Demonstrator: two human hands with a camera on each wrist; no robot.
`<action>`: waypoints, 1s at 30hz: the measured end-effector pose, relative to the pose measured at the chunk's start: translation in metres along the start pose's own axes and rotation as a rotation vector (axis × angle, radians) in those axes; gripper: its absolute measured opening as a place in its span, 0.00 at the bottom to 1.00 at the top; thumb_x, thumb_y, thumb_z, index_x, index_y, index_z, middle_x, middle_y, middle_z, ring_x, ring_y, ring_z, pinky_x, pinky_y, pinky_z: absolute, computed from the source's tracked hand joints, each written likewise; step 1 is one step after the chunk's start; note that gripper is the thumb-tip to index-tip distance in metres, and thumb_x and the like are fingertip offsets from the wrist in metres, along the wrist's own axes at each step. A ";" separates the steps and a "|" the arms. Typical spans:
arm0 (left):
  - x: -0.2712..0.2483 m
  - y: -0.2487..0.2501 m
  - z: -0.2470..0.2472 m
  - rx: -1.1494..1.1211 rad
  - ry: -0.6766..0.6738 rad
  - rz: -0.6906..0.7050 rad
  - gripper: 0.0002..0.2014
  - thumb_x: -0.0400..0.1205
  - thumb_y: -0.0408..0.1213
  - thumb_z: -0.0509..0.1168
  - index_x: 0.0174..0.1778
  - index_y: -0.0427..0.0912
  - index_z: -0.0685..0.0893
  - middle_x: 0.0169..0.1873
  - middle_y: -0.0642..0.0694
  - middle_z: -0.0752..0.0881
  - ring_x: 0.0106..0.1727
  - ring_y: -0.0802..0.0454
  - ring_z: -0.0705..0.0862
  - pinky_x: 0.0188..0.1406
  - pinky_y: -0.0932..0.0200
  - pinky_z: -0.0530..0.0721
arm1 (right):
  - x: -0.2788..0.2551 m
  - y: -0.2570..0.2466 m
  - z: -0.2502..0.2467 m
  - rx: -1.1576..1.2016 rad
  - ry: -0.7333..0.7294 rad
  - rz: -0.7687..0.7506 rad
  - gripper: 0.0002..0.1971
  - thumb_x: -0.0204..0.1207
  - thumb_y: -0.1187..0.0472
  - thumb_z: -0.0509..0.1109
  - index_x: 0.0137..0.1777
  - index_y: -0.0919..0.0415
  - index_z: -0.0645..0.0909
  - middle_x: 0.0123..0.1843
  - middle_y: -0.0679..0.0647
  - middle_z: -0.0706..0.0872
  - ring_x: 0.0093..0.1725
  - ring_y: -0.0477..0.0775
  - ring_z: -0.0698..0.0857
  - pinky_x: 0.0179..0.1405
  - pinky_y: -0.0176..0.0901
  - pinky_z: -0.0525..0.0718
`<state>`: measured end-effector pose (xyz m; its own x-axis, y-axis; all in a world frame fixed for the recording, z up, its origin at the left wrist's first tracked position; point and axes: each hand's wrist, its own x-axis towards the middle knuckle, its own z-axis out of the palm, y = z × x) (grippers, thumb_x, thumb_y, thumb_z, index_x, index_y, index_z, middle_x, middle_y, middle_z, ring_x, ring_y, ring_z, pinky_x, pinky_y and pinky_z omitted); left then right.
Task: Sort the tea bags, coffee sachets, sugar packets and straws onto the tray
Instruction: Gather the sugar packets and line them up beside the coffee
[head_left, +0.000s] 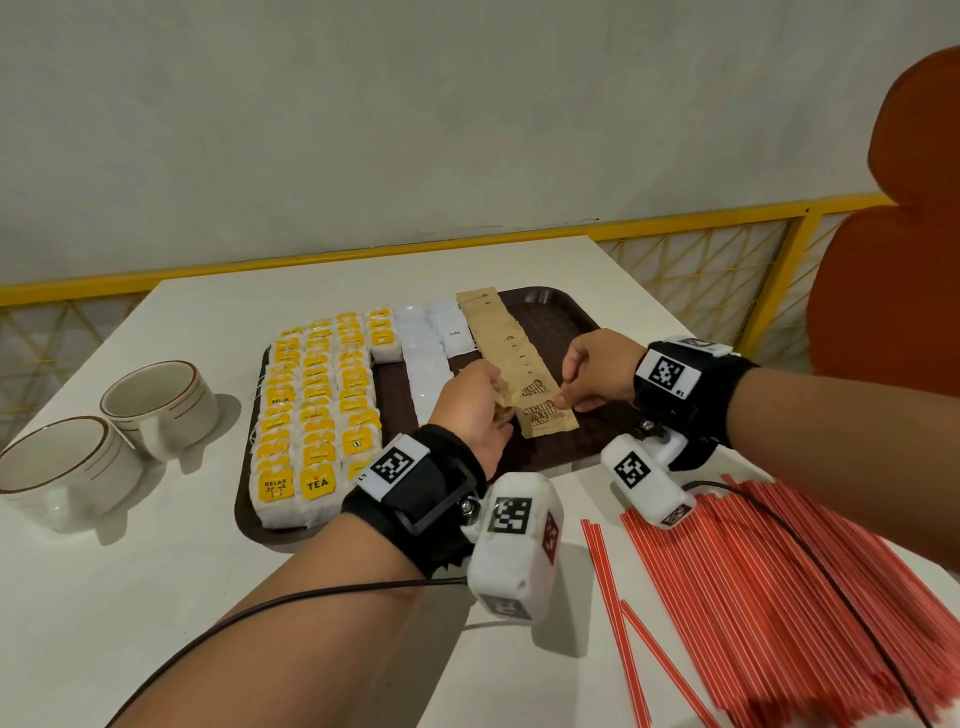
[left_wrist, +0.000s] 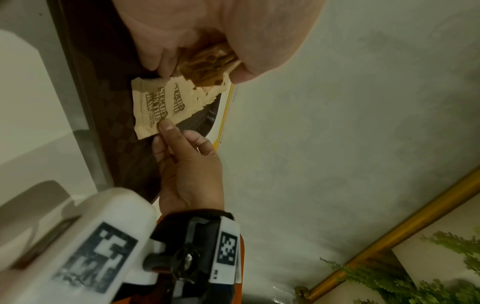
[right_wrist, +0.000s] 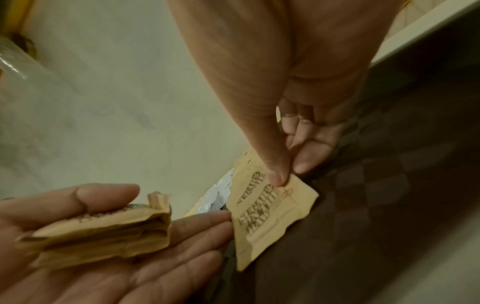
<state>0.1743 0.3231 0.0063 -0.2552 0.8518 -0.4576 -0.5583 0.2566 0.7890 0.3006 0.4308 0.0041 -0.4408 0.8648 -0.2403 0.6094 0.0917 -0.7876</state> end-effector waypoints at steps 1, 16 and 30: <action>0.000 0.001 0.001 -0.001 0.002 0.009 0.18 0.85 0.35 0.52 0.69 0.37 0.75 0.60 0.37 0.84 0.50 0.47 0.82 0.58 0.53 0.69 | 0.001 -0.001 0.000 -0.004 0.011 -0.003 0.15 0.67 0.76 0.78 0.38 0.63 0.74 0.35 0.59 0.86 0.34 0.53 0.87 0.38 0.43 0.89; 0.005 0.004 0.000 0.010 0.024 0.030 0.17 0.85 0.35 0.52 0.68 0.39 0.76 0.54 0.41 0.85 0.50 0.49 0.81 0.63 0.53 0.71 | 0.009 -0.004 0.001 0.036 -0.003 -0.008 0.13 0.69 0.78 0.75 0.36 0.64 0.75 0.33 0.58 0.84 0.34 0.53 0.88 0.29 0.36 0.88; -0.006 0.003 -0.005 -0.104 0.028 0.141 0.10 0.86 0.33 0.53 0.58 0.40 0.77 0.59 0.40 0.85 0.56 0.49 0.84 0.60 0.58 0.74 | 0.001 -0.004 -0.004 0.036 0.045 -0.014 0.11 0.68 0.71 0.79 0.35 0.63 0.78 0.36 0.59 0.86 0.35 0.54 0.86 0.39 0.41 0.87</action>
<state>0.1704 0.3171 0.0095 -0.3578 0.8625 -0.3579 -0.5936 0.0859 0.8002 0.3005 0.4333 0.0097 -0.4190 0.8848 -0.2040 0.5790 0.0873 -0.8106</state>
